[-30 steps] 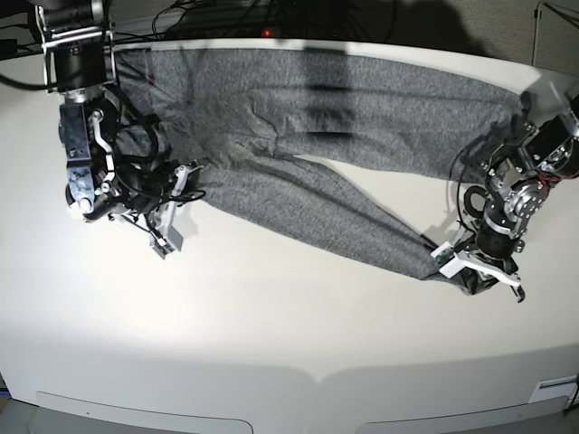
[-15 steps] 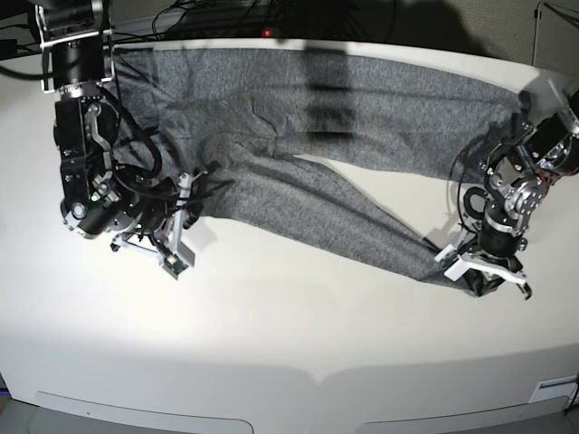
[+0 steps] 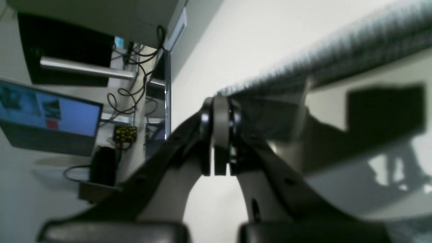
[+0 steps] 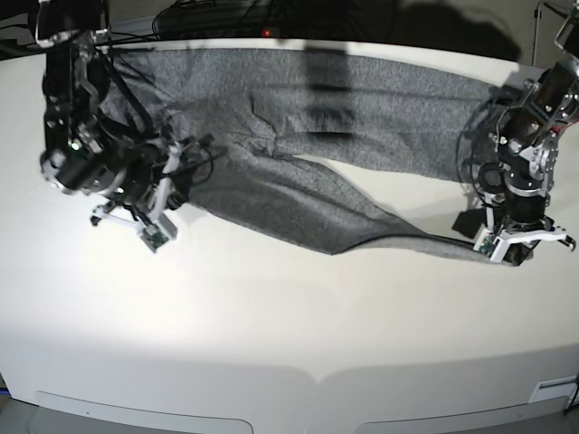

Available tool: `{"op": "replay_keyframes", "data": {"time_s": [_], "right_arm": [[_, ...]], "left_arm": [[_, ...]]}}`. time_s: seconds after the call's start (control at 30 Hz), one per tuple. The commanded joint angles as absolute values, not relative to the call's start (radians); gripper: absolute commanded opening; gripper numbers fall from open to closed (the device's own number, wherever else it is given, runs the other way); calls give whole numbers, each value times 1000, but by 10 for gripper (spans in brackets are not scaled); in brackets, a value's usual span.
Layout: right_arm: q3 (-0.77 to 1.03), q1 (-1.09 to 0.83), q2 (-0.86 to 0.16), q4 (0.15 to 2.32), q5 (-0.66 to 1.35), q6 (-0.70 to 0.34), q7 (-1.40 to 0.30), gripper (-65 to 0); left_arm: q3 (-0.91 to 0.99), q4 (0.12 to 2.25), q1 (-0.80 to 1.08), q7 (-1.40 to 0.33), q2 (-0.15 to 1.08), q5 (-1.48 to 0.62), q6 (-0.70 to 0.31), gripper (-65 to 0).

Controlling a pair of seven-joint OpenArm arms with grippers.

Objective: Fold the T-shirt properly
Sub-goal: 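Lift the shirt with both grippers and fold it over onto itself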

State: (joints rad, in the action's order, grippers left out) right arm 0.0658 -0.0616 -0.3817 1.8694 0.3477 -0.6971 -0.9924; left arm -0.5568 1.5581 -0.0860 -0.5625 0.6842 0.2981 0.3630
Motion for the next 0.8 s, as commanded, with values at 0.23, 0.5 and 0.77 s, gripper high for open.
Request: {"op": "replay_keyframes", "data": {"time_s": [0.23,0.5,0.77], "right_arm": [[224,-187,-393,2072,438,-698,-981,-650],[366,-286,-399,2172,514,-698,-1028,-650],[435,-375,-427,2172,513,-698,-1027,-650]], "left_arm": [[-517,1782,23,-633,699,379,358,-650],[-517,1850,107,-740,699,450,358,-650],[-517,1986,204,-813,699,513,336,-650]]}}
